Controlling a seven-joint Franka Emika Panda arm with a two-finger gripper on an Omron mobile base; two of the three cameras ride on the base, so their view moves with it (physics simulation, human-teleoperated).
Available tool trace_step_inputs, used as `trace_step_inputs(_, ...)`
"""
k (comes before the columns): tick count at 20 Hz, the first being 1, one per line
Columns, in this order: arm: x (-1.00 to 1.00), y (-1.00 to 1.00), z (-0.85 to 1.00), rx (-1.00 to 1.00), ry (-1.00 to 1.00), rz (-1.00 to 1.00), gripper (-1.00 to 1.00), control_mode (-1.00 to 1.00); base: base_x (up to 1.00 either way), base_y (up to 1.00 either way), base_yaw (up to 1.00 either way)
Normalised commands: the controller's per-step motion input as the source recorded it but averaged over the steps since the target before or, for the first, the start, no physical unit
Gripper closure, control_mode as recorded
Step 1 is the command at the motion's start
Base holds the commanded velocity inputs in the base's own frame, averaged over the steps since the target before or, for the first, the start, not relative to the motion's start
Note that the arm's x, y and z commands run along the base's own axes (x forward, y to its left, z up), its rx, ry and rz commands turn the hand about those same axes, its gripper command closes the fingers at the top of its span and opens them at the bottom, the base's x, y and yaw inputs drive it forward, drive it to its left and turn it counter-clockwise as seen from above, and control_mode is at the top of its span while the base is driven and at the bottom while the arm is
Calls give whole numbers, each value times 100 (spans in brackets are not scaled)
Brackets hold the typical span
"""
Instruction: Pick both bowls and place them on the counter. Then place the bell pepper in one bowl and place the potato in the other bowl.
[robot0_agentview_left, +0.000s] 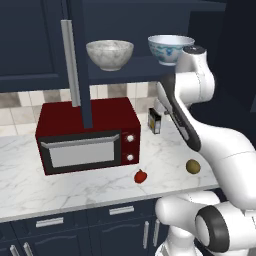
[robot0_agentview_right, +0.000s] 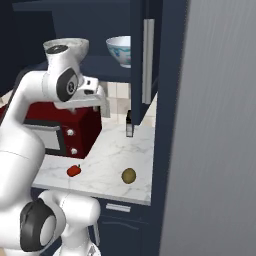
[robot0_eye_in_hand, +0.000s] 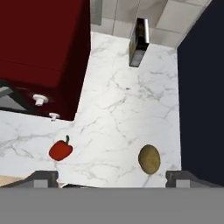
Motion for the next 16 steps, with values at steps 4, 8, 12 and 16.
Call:
trace_step_inputs(4, 0, 16, 46, -18, -21, 15, -100, -100, 0, 0, 0)
trace_step_inputs(8, 0, 17, 41, -17, -34, 23, -100, -100, 0, 0, 0)
trace_step_inputs(12, 0, 5, 56, -18, -38, 17, -100, -100, 0, 0, 0)
trace_step_inputs(16, 5, 0, 60, -20, -31, 13, -100, -100, 0, 0, 0)
